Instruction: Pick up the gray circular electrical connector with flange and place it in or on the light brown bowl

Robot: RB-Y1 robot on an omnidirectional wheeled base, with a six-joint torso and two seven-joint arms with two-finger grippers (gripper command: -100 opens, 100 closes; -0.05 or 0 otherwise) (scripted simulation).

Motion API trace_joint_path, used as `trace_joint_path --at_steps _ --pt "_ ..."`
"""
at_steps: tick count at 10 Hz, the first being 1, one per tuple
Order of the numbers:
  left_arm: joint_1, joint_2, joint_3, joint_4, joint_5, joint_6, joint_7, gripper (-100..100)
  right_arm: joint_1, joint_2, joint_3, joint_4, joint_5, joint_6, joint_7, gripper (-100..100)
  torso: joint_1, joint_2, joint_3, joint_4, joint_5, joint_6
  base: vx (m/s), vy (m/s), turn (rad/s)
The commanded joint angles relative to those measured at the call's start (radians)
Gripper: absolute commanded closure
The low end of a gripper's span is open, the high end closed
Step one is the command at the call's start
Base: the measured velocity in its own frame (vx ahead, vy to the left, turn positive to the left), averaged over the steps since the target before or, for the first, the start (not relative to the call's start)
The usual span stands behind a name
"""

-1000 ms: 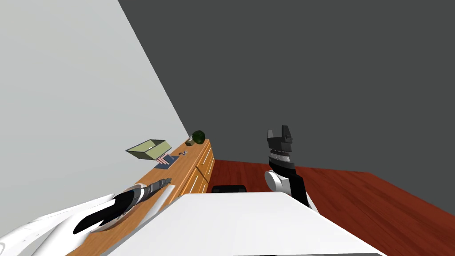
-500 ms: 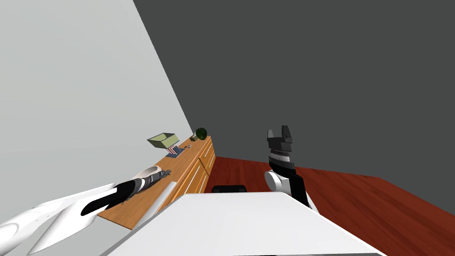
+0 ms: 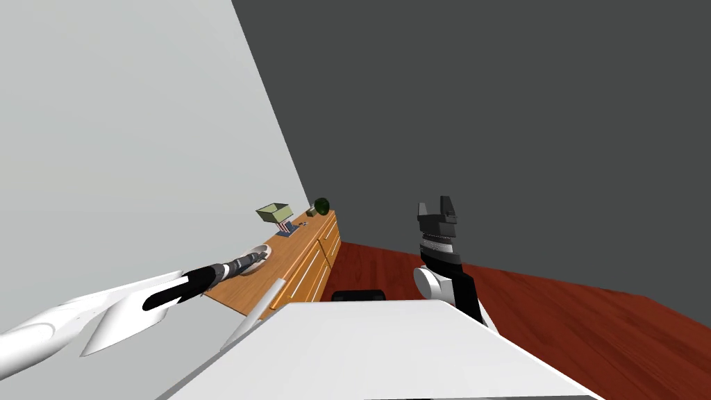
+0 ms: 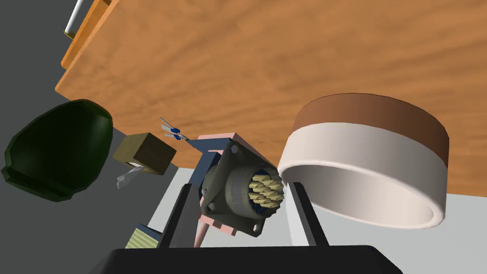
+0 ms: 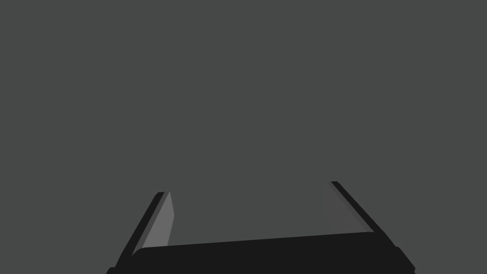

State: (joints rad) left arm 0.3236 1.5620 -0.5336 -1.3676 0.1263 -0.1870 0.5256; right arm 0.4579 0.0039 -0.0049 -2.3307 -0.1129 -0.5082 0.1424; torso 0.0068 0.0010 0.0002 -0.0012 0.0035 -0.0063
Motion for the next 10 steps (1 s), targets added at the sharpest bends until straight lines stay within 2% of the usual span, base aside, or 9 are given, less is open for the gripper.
trace_joint_path --at_steps 1,2,3,6,7,8,10 --pt "0.026 -0.002 0.044 -0.013 0.012 0.019 -0.003 100 0.0 0.0 0.0 0.0 0.0 0.0 0.0 0 0.0 0.0 0.0 0.0 0.0 0.0 0.027 0.11 0.041" --pt "0.023 -0.009 0.053 -0.009 0.012 0.026 0.001 100 0.0 0.0 0.0 0.0 0.0 0.0 0.0 0 0.001 -0.003 -0.002 -0.001 0.001 0.001 0.037 0.085 0.018" --pt "0.017 -0.031 0.081 0.001 0.011 0.05 0.01 100 0.0 0.0 0.0 0.0 0.0 0.0 0.0 0 0.0 -0.005 -0.003 -0.001 0.001 0.002 0.044 0.127 0.121" --pt "0.005 -0.076 0.134 0.02 0.007 0.098 0.028 100 0.0 0.0 0.0 0.0 0.0 0.0 0.0 0 0.007 -0.01 -0.006 -0.002 0.003 0.001 0.089 0.156 0.079" --pt "0.015 -0.062 0.13 0.003 0.01 0.093 0.021 100 0.0 0.0 0.0 0.0 0.0 0.0 0.0 0 0.006 -0.01 -0.006 -0.003 0.003 0.001 0.027 0.062 0.009" --pt "0.013 -0.062 0.132 0.005 0.01 0.098 0.024 -100 0.0 0.0 0.0 0.0 0.0 0.0 0.0 0 0.001 -0.007 -0.005 -0.003 0.003 0.001 0.007 0.014 -0.003" --pt "0.013 -0.062 0.132 0.005 0.01 0.098 0.024 -100 0.0 0.0 0.0 0.0 0.0 0.0 0.0 0 -0.005 -0.004 -0.003 -0.002 0.001 0.001 0.002 0.003 0.0"
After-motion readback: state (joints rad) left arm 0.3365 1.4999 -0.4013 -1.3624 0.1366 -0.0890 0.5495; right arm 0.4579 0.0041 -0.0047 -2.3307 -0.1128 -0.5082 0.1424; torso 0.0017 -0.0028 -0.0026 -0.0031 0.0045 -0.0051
